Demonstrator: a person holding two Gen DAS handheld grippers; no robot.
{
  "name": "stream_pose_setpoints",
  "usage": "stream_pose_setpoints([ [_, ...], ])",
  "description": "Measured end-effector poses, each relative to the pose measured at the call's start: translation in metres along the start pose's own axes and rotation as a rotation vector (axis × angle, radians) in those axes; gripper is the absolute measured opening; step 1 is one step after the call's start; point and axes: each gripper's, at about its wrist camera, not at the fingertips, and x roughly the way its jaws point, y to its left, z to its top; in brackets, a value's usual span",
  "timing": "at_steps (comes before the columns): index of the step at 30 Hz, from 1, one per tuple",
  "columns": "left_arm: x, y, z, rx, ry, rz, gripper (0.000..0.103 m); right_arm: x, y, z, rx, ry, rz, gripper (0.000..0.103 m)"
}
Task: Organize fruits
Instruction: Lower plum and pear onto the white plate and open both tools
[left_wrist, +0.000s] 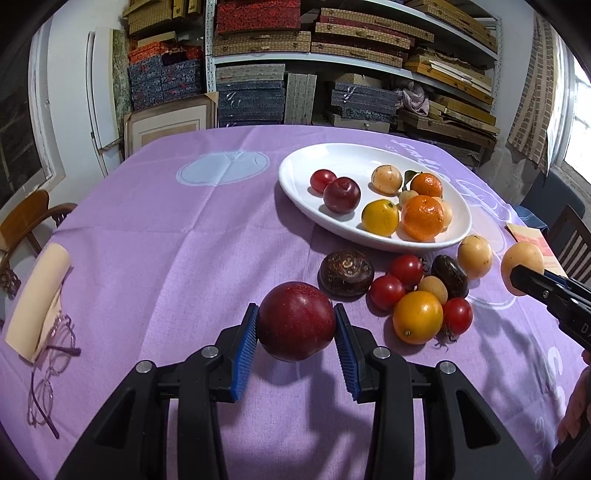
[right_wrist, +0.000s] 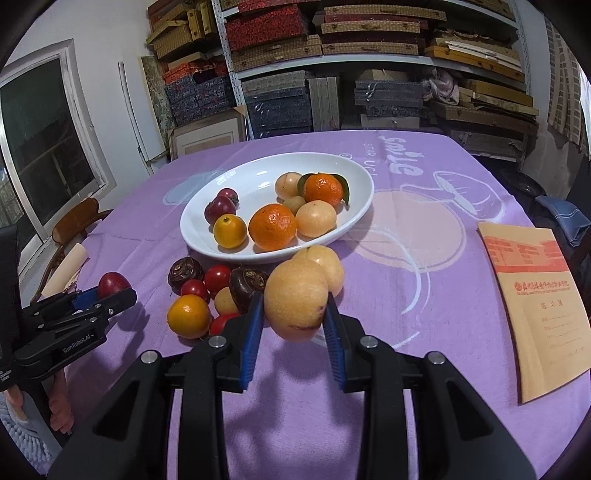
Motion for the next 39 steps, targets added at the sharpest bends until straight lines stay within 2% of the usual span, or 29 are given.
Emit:
stream_pose_setpoints([
  [10, -0.001, -0.014, 0.033, 0.057, -0.047, -0.001, 0.041, -0.011, 0.006, 0.037, -0.042, -0.025, -0.012, 0.031],
  [18, 0.019, -0.021, 0.069, 0.049, -0.044, -0.023, 0.041, -0.001, 0.014, 0.078, -0.062, -0.059, -0.014, 0.031],
  [22, 0.036, -0.024, 0.085, 0.035, -0.025, -0.03, 0.041, 0.022, 0.021, 0.101, -0.077, -0.028, -0.002, 0.031],
  [31, 0.073, -0.034, 0.094, 0.037, 0.026, -0.058, 0.041, 0.103, 0.043, 0.156, -0.104, 0.081, 0.009, 0.031],
  [39, 0.099, -0.036, 0.103, 0.026, 0.062, -0.065, 0.041, 0.164, 0.053, 0.176, -0.104, 0.168, 0.001, 0.031],
])
